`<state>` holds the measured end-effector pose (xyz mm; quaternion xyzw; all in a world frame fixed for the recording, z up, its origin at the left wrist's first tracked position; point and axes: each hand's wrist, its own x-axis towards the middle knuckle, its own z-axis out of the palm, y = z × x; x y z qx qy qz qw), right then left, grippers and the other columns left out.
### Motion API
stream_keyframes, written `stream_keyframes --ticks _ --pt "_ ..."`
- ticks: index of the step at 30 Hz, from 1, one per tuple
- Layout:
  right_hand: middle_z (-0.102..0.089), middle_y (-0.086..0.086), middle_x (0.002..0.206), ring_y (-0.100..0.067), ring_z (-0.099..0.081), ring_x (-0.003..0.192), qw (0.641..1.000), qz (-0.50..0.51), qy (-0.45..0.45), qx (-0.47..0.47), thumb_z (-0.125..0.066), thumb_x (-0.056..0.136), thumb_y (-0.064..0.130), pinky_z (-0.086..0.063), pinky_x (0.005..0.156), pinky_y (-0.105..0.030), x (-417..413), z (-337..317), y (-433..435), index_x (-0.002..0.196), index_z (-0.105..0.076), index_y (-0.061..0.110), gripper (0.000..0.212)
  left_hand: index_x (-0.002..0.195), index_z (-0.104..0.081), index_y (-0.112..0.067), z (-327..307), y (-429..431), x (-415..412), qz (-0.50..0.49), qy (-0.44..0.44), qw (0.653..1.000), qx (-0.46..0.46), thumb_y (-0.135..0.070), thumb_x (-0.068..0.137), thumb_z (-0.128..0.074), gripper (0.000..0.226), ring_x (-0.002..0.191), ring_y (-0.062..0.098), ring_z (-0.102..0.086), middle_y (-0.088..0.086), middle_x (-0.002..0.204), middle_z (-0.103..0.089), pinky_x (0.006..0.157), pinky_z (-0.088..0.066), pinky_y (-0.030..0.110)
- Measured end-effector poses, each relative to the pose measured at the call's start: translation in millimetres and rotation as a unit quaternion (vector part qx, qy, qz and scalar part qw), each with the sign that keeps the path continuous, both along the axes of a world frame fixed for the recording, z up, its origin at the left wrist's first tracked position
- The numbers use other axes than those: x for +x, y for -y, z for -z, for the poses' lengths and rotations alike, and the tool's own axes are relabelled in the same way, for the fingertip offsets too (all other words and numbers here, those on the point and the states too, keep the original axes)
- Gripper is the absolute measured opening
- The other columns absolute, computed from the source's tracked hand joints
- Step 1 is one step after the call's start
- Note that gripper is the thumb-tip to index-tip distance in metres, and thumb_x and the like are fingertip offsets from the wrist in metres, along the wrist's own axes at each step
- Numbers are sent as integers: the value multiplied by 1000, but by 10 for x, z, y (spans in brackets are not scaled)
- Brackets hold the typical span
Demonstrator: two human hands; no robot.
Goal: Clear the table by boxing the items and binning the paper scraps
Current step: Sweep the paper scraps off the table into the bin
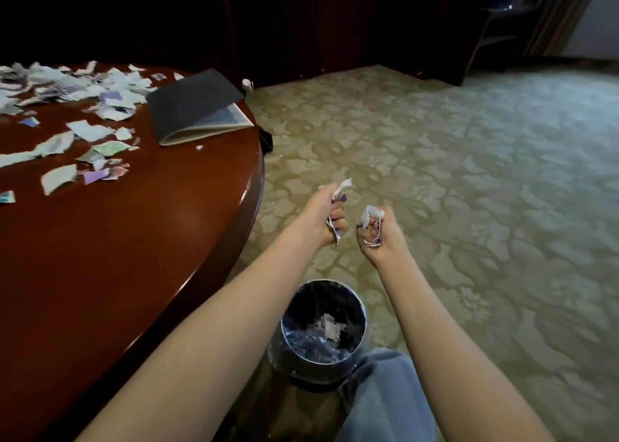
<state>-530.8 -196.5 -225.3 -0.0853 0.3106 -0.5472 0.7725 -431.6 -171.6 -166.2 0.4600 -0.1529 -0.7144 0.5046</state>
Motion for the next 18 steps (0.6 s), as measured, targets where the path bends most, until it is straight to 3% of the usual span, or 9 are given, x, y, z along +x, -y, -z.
stream_keyframes --ticks 9,14,18 --pt "-31 6 30 -3 -21 20 993 19 -38 110 -26 99 14 -16 24 -11 -20 976 101 60 -25 15 39 57 -31 -16 1074 182 -116 27 83 992 96 -22 99 -35 43 18 2 -18 -8 26 -22 25 -12 7" --pt "-31 4 30 -5 -19 19 972 -12 -114 207 -33 98 17 -16 23 -13 23 1516 98 60 -28 14 38 62 -37 -14 1534 212 -36 17 127 980 150 -26 99 -39 39 20 2 -20 -10 28 -26 27 -15 7" --pt "-37 -2 42 -6 -18 20 957 -22 -151 248 -35 98 16 -14 25 -11 29 1798 71 65 -30 13 34 64 -34 -14 1865 234 25 22 174 965 192 -24 99 -39 37 20 3 -20 -3 46 -28 28 -16 8"
